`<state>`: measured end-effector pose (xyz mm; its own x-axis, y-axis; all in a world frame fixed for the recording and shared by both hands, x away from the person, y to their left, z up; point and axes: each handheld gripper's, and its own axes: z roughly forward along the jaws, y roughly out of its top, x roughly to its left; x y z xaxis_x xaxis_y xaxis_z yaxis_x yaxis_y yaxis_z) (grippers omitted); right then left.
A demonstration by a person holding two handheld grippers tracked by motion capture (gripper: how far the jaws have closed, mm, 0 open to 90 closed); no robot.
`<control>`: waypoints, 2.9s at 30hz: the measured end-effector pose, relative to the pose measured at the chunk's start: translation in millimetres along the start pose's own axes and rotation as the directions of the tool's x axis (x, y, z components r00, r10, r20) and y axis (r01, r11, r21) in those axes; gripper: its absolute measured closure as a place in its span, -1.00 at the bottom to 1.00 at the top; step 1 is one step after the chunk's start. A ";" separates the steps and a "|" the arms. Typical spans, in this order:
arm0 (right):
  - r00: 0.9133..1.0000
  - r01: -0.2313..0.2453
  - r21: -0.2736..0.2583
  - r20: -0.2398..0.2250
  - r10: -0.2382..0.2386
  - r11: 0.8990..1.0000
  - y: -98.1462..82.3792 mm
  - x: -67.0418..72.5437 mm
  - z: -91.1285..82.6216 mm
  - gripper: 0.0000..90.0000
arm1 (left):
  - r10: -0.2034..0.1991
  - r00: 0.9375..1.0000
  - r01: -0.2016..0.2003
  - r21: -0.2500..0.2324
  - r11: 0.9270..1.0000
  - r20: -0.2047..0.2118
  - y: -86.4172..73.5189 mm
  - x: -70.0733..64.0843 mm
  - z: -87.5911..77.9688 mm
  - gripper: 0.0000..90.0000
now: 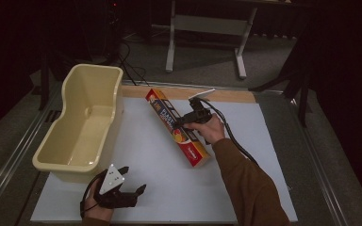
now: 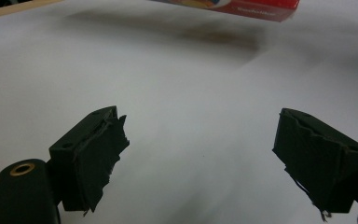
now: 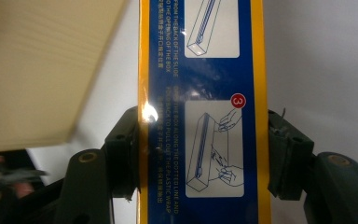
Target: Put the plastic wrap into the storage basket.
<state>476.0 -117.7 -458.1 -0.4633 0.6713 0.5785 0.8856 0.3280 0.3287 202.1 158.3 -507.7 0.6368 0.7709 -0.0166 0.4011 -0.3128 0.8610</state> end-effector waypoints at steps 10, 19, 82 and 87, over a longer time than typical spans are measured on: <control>0.990 -0.050 -0.076 -0.137 0.039 0.996 -3.2 17.7 -1.2 -0.12 | 0.003 1.000 -0.003 0.001 1.000 0.000 0.2 -0.3 0.1 -0.66; 0.974 -0.125 -0.146 -0.209 0.093 0.981 -2.9 25.2 -5.2 -0.12 | 0.006 1.000 -0.006 0.002 1.000 -0.001 0.3 -0.4 -0.1 -0.66; 0.835 -0.313 -0.229 -0.529 0.152 0.922 27.6 148.6 20.2 -0.12 | 0.030 1.000 -0.030 0.003 1.000 -0.002 -0.2 -6.5 1.4 -0.66; 0.826 -0.331 -0.239 -0.542 0.158 0.913 29.0 155.6 27.2 -0.12 | 0.029 1.000 -0.029 -0.001 1.000 0.001 -0.1 -6.9 1.0 -0.66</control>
<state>430.5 14.3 -378.9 -0.2591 0.2461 0.9340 0.9546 -0.0817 0.2864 198.3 152.5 -508.2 0.6491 0.7607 0.0081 0.3818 -0.3349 0.8614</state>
